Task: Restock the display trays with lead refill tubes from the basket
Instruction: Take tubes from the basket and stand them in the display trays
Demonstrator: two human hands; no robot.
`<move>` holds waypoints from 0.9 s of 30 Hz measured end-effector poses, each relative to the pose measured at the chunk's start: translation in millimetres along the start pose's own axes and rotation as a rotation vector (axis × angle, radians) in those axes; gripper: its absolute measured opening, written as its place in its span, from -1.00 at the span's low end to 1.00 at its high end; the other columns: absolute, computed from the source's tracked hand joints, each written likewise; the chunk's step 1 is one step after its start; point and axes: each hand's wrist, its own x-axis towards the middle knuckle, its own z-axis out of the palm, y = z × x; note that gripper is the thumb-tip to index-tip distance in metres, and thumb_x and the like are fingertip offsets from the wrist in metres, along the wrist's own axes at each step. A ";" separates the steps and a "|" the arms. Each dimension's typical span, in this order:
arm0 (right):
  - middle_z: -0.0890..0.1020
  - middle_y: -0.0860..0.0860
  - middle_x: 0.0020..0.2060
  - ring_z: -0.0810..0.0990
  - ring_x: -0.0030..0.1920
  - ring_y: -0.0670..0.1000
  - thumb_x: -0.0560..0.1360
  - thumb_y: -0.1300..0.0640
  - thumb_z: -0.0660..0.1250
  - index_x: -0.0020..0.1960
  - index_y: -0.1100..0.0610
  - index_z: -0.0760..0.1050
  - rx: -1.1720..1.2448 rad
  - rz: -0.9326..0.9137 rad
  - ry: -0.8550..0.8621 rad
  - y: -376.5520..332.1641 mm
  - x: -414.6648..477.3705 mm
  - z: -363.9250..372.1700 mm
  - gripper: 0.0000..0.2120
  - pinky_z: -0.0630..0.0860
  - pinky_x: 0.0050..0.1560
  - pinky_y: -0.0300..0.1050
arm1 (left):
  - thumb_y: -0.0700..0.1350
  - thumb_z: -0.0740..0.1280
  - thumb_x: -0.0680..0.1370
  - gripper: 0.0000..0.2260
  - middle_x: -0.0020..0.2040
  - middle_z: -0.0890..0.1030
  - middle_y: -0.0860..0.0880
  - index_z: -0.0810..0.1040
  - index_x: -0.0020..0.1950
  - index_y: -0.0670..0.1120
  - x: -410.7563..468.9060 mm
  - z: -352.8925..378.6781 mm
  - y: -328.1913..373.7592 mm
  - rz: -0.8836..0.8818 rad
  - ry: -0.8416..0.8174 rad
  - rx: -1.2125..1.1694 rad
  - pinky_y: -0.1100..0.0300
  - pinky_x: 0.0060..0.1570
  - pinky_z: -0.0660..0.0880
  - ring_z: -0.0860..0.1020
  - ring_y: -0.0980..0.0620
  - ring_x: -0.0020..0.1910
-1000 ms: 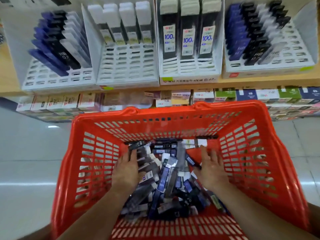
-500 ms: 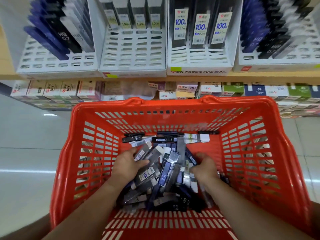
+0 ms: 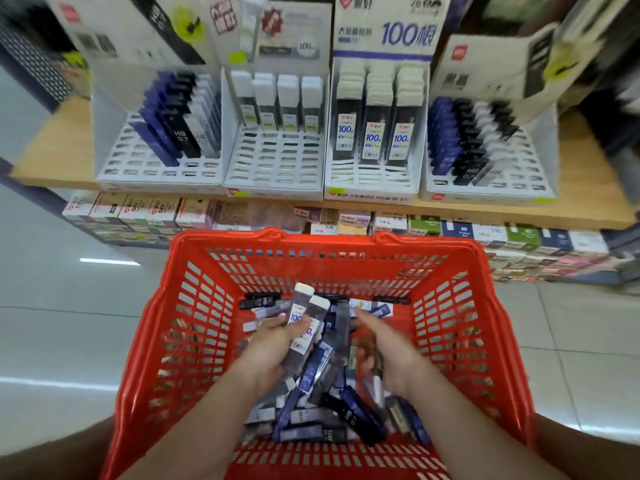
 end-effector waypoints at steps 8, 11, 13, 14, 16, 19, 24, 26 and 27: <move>0.67 -0.12 -0.31 0.57 -0.40 -0.21 0.55 -0.08 0.35 0.15 0.04 0.60 -0.144 -0.279 -0.085 -27.0 -55.7 26.9 -0.73 0.36 -0.49 -0.32 | -0.13 0.26 0.60 -0.87 -0.07 0.69 0.03 0.61 -0.04 0.01 -49.8 57.5 15.5 0.280 -0.029 0.276 0.16 0.01 0.53 0.61 0.12 -0.10; 0.66 -0.08 -0.33 0.57 -0.43 -0.18 0.53 -0.01 0.39 0.17 0.13 0.60 -0.106 -0.370 -0.055 -37.5 -68.9 23.6 -0.71 0.40 -0.46 -0.31 | -0.24 0.24 0.60 -0.81 -0.37 0.63 0.03 0.61 -0.12 -0.09 -70.3 51.5 39.0 0.314 -0.111 0.273 0.31 -0.34 0.49 0.57 0.15 -0.41; 0.69 -0.05 -0.19 0.60 -0.36 -0.12 0.50 -0.06 0.42 0.15 0.06 0.58 -0.117 -0.396 -0.067 -46.2 -82.9 23.0 -0.71 0.40 -0.39 -0.24 | -0.24 0.28 0.59 -0.84 -0.30 0.64 -0.08 0.64 -0.10 -0.17 -79.8 47.5 52.9 0.357 -0.107 0.244 0.21 -0.28 0.52 0.57 0.03 -0.36; 0.67 -0.07 -0.21 0.56 -0.42 -0.14 0.51 -0.07 0.41 0.10 0.04 0.58 -0.138 -0.420 -0.087 -51.7 -91.4 22.9 -0.75 0.37 -0.41 -0.24 | -0.23 0.31 0.57 -0.87 -0.26 0.64 -0.10 0.65 -0.09 -0.18 -85.3 45.8 60.1 0.396 -0.076 0.250 0.19 -0.24 0.50 0.56 0.00 -0.32; 0.66 -0.06 -0.21 0.52 -0.44 -0.12 0.52 -0.10 0.39 0.04 0.00 0.58 -0.177 -0.477 -0.122 -62.1 -103.0 21.5 -0.80 0.35 -0.39 -0.22 | -0.24 0.37 0.53 -0.92 -0.25 0.65 -0.05 0.65 -0.03 -0.17 -92.2 44.1 72.2 0.492 0.014 0.281 0.19 -0.27 0.51 0.56 0.04 -0.31; 0.71 0.08 -0.06 0.60 -0.19 0.10 0.50 -0.24 0.34 0.03 -0.03 0.59 -0.252 -0.534 -0.184 -75.6 -116.4 19.7 -0.70 0.35 -0.37 -0.20 | -0.28 0.38 0.51 -0.92 -0.23 0.62 -0.08 0.60 -0.01 -0.19 -106.3 50.1 97.2 0.602 0.077 0.169 0.00 -0.14 0.60 0.60 -0.02 -0.24; 0.67 0.04 -0.28 0.60 -0.39 -0.03 0.58 -0.01 0.33 0.07 0.11 0.58 -0.115 -0.643 -0.369 -95.7 -137.7 24.6 -0.79 0.45 -0.45 -0.25 | -0.26 0.44 0.46 -0.89 -0.17 0.68 -0.12 0.61 -0.04 -0.13 -122.2 54.3 141.5 0.690 0.061 0.093 0.07 -0.10 0.56 0.64 -0.09 -0.20; 0.64 0.08 -0.30 0.51 -0.46 -0.04 0.54 0.09 0.39 0.07 0.17 0.56 -0.063 -0.712 -0.415 -105.1 -142.1 28.6 -0.83 0.46 -0.43 -0.25 | -0.26 0.44 0.46 -0.87 -0.18 0.66 -0.12 0.60 -0.03 -0.14 -128.3 55.8 158.6 0.704 0.051 0.086 0.09 -0.15 0.54 0.60 -0.07 -0.24; 0.61 0.08 -0.32 0.46 -0.49 -0.05 0.54 0.14 0.39 0.04 0.19 0.55 -0.064 -0.757 -0.419 -109.6 -143.8 29.5 -0.86 0.44 -0.45 -0.26 | -0.26 0.45 0.45 -0.84 -0.17 0.65 -0.12 0.59 0.01 -0.14 -129.4 56.3 166.8 0.698 0.036 0.108 0.08 -0.17 0.54 0.59 -0.06 -0.25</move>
